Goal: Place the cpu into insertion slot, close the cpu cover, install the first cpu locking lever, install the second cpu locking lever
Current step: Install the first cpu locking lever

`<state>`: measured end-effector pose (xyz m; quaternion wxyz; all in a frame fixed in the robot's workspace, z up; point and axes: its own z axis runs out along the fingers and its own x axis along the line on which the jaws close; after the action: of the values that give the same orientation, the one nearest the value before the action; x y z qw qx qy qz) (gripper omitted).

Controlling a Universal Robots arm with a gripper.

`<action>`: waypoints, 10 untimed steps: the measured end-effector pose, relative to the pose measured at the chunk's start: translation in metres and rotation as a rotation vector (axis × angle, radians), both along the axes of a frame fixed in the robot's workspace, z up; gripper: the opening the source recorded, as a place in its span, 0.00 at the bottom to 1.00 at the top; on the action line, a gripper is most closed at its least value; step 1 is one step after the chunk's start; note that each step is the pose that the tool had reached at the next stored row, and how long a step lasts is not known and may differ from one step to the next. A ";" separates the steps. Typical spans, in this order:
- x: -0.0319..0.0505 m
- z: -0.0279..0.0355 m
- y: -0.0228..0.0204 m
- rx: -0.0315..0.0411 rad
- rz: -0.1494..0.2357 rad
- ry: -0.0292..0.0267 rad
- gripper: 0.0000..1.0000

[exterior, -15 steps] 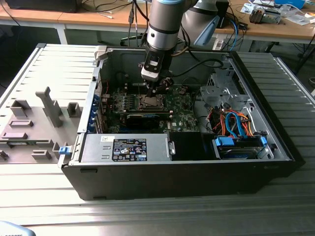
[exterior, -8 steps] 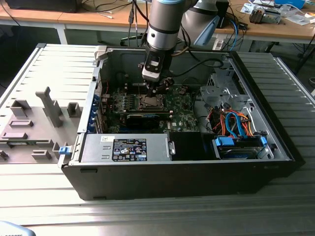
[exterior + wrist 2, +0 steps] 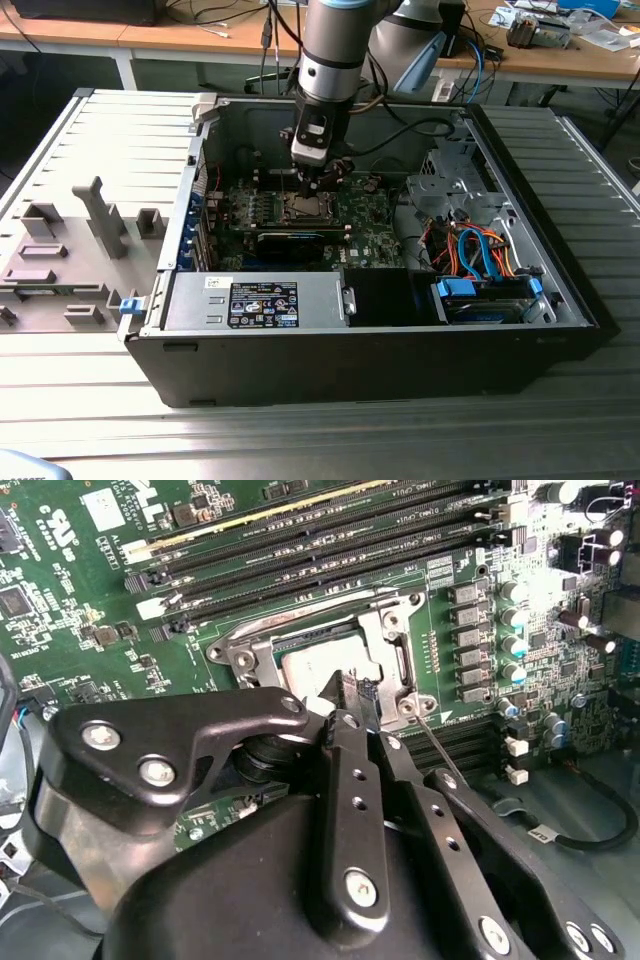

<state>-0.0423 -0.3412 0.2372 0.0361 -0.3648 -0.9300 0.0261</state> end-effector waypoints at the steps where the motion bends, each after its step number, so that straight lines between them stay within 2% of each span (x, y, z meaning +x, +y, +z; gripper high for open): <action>1: 0.0000 0.0000 0.0000 0.0000 0.004 0.0000 0.11; 10: 0.0000 0.0000 0.0000 0.0000 0.045 0.0000 0.11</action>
<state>-0.0423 -0.3412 0.2372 0.0355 -0.3438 -0.9380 0.0269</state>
